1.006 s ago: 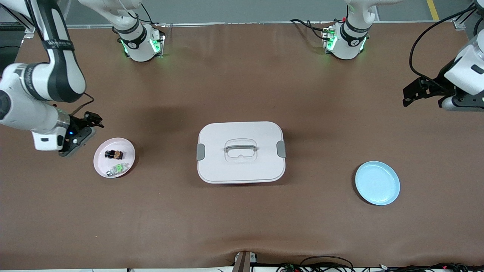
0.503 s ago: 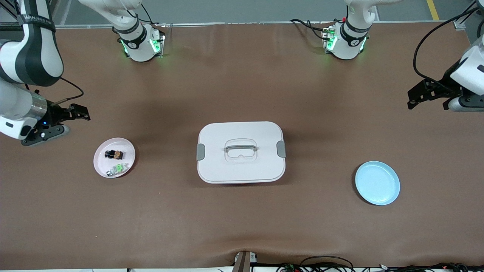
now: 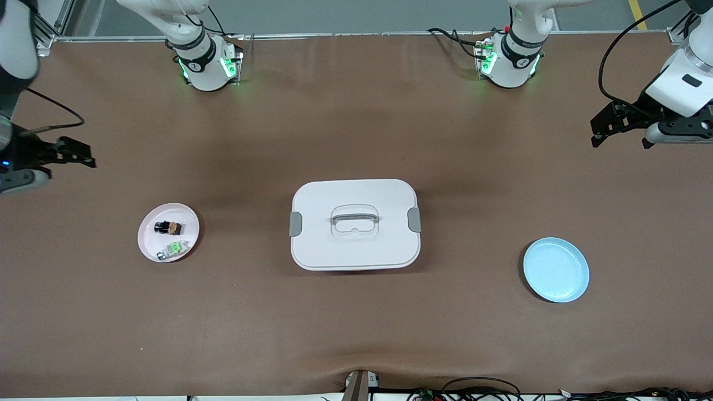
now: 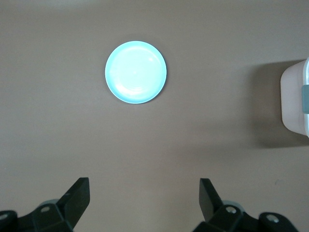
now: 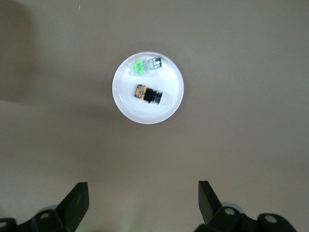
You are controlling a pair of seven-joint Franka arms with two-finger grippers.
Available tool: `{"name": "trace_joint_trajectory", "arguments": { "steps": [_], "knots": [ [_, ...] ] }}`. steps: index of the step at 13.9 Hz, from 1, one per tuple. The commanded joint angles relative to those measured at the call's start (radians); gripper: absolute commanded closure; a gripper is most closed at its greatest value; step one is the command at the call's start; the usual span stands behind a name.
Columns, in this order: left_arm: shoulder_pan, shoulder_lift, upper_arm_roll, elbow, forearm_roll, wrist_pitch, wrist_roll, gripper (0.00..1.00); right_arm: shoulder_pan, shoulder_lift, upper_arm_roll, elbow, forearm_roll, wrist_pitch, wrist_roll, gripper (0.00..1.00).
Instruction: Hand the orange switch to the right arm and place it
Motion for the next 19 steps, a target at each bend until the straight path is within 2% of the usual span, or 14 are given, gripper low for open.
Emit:
{"name": "trace_joint_trajectory", "arguments": {
  "steps": [1, 4, 7, 9, 11, 19],
  "knots": [
    [0.007, -0.011, 0.0, -0.011, -0.019, 0.005, 0.024, 0.0, -0.051, 0.024, 0.014, 0.1, -0.001, -0.036, 0.019, 0.0],
    [0.007, -0.002, 0.0, -0.001, -0.021, 0.005, 0.023, 0.0, -0.044, 0.025, 0.019, 0.137, -0.001, -0.027, 0.044, 0.0],
    [0.007, 0.033, 0.0, 0.051, -0.021, -0.025, 0.023, 0.0, -0.025, 0.022, 0.022, 0.155, -0.001, -0.043, 0.112, 0.0],
    [0.007, 0.058, 0.0, 0.091, -0.019, -0.059, 0.023, 0.0, -0.022, 0.019, 0.022, 0.174, 0.002, -0.114, 0.102, 0.0],
    [0.007, 0.064, 0.0, 0.097, -0.021, -0.062, 0.023, 0.0, -0.024, 0.021, 0.019, 0.22, 0.028, -0.168, 0.103, 0.0],
    [0.007, 0.067, 0.002, 0.097, -0.021, -0.062, 0.023, 0.0, -0.008, 0.008, 0.023, 0.283, 0.019, -0.192, 0.106, 0.0]
  ]
}}
